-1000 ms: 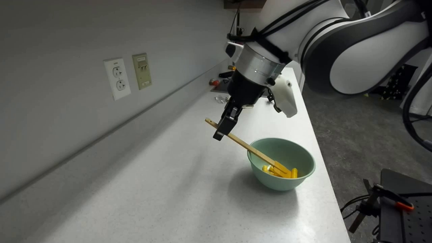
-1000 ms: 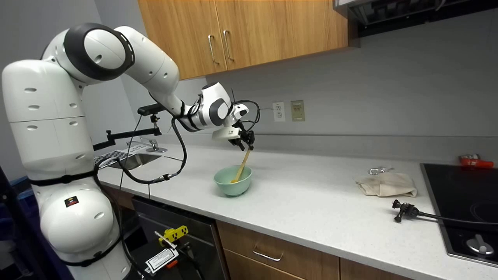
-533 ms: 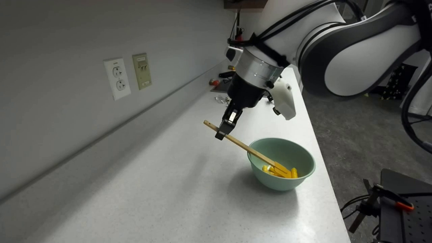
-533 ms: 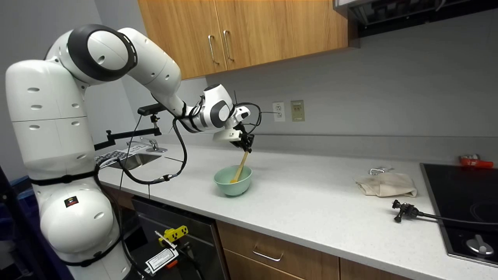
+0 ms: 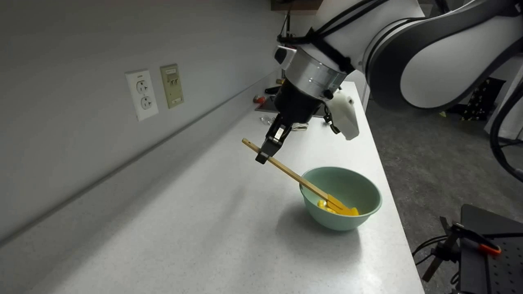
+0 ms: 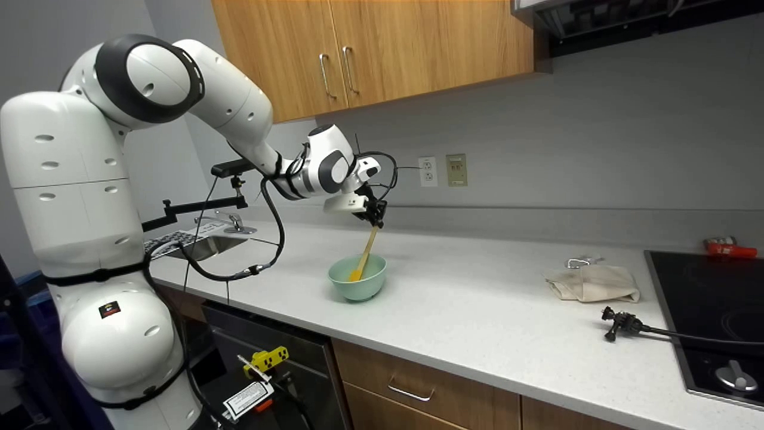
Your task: Use the wooden spatula to stir the contents in the blue bowl
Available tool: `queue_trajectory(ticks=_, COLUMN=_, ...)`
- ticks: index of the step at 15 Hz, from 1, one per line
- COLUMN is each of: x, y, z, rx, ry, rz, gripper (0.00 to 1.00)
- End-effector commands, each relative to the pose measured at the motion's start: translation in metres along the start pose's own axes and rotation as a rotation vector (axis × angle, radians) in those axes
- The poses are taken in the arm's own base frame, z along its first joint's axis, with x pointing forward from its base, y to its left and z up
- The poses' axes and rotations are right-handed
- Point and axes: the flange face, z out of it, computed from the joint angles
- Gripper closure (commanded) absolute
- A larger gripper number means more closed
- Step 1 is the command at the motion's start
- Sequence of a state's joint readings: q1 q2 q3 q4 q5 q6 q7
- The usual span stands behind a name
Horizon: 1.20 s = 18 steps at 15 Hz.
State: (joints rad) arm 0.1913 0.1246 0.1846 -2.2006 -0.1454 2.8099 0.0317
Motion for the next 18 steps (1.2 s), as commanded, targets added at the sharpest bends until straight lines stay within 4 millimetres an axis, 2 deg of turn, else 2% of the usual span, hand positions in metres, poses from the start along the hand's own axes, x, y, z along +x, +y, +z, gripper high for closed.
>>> queue_trajectory(ticks=1, x=-0.004, y=-0.006, z=-0.025, rx=0.023, ry=0.082, rz=0.017, gripper=0.96)
queue_trajectory(ticks=9, x=-0.007, y=0.001, z=-0.052, rx=-0.004, ry=0.248, rz=0.039, gripper=0.96)
queue_trajectory(ticks=18, x=-0.017, y=0.012, z=-0.058, rx=-0.018, ry=0.273, rz=0.086, gripper=0.96)
